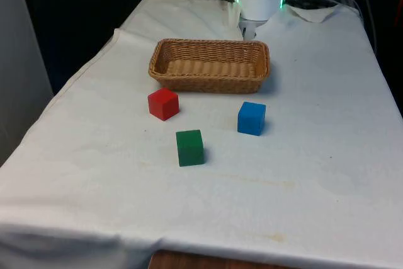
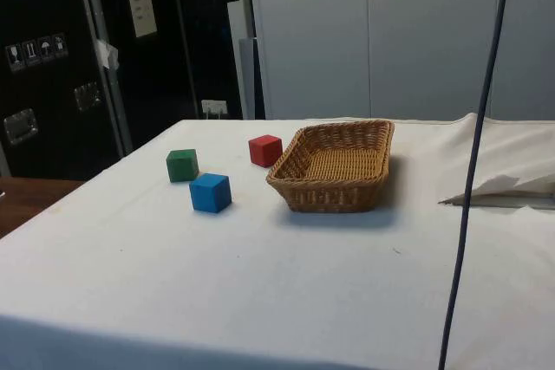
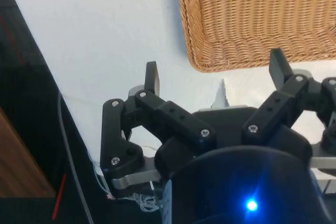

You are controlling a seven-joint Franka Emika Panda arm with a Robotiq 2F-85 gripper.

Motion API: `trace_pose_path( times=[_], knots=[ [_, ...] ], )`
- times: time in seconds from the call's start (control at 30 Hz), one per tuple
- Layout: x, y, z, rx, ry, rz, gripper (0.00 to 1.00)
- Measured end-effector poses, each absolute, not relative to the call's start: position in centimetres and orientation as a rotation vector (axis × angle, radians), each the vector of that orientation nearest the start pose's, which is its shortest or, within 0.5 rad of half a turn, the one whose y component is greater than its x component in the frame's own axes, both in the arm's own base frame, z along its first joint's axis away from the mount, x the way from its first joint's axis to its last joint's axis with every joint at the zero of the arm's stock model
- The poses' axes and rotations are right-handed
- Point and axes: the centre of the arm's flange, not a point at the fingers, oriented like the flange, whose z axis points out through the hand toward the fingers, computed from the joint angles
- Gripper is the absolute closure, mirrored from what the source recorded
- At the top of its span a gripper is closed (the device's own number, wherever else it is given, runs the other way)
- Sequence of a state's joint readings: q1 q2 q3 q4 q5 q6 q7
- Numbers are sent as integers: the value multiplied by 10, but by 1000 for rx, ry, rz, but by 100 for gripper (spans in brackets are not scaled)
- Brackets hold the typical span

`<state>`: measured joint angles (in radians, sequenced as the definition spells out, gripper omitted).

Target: Pick up exactly two blocks and place them into the basket.

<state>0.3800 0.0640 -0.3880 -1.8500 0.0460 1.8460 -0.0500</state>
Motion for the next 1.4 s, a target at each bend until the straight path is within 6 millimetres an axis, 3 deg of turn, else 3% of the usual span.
trace_pose_path(
  times=[0.33, 0.5, 0.77, 1.1, 1.4],
  knots=[
    [587, 20, 469, -3130, -48, 112, 0],
    [593, 38, 451, -3140, -38, 115, 0],
    [593, 50, 430, -3144, -2, 93, 0],
    [590, 49, 410, -3144, 35, 48, 0],
    [592, 28, 395, -3136, 18, -25, 0]
  ],
)
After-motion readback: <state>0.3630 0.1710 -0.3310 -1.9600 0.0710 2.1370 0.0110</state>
